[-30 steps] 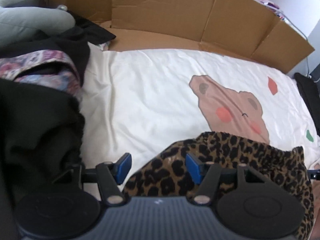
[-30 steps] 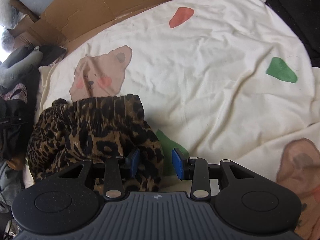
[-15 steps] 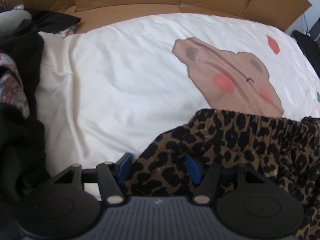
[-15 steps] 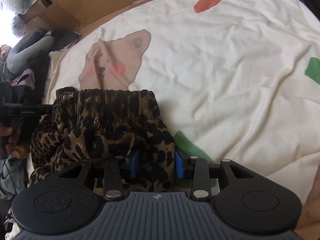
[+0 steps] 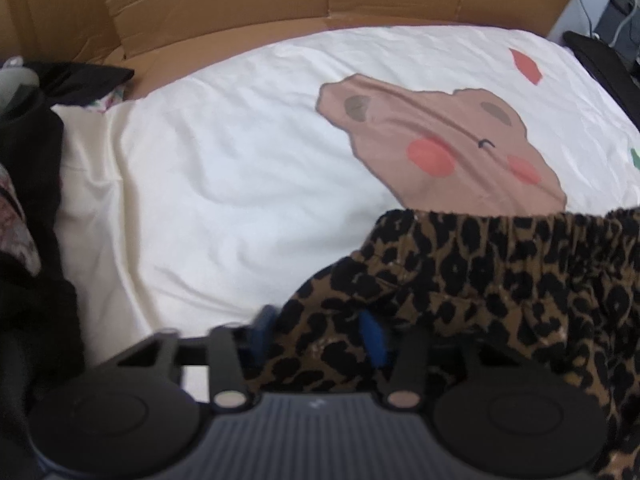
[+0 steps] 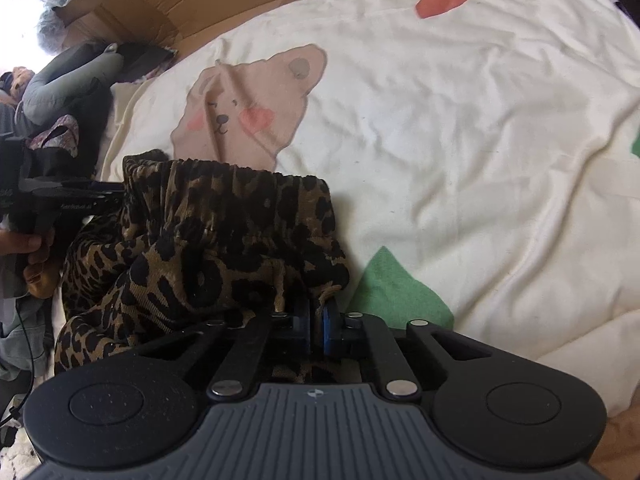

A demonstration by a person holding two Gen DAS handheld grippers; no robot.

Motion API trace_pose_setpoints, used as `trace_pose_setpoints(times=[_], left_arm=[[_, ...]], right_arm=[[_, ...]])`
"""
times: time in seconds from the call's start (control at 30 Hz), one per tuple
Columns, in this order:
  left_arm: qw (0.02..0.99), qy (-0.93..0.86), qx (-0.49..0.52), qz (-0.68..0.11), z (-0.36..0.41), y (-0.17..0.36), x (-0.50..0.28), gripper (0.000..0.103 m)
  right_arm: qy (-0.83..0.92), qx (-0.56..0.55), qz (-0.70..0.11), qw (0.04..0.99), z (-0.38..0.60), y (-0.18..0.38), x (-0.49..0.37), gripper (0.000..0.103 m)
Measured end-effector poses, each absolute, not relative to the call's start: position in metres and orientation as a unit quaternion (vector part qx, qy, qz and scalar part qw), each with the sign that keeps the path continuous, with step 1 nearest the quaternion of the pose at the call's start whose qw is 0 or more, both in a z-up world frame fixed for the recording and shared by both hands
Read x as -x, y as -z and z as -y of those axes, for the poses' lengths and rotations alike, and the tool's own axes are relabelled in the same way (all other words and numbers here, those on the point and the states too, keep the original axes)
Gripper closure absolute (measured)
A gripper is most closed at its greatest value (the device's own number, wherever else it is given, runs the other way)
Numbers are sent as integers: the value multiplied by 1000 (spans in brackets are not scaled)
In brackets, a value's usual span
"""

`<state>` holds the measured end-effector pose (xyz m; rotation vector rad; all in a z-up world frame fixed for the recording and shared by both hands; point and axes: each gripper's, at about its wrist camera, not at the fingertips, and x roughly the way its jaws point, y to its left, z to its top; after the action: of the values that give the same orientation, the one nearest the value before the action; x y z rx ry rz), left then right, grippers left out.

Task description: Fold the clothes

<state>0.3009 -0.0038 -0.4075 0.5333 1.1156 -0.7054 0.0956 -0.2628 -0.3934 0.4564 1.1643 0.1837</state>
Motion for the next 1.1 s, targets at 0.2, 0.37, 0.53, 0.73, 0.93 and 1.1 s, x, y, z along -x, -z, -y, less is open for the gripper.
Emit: trace_pose_setpoints(times=[0.2, 0.37, 0.53, 0.73, 0.93, 1.1], left_arm=[[774, 306, -249, -495, -8, 392, -310, 93], [783, 320, -247, -472, -10, 375, -307, 94], [761, 363, -252, -474, -2, 372, -301, 87], [739, 370, -294, -481, 16, 391, -296, 70], [713, 385, -349, -471, 31, 406, -291, 66], [706, 394, -345, -476, 33, 413, -295, 71]], right_arm=[[-68, -213, -529, 819, 264, 382, -92, 100], [-56, -214, -523, 823, 266, 378, -91, 100], [-51, -227, -521, 821, 269, 378, -88, 100], [-56, -233, -521, 819, 270, 382, -88, 100], [-63, -228, -523, 819, 267, 385, -89, 100], [-71, -224, -525, 818, 263, 390, -92, 100]])
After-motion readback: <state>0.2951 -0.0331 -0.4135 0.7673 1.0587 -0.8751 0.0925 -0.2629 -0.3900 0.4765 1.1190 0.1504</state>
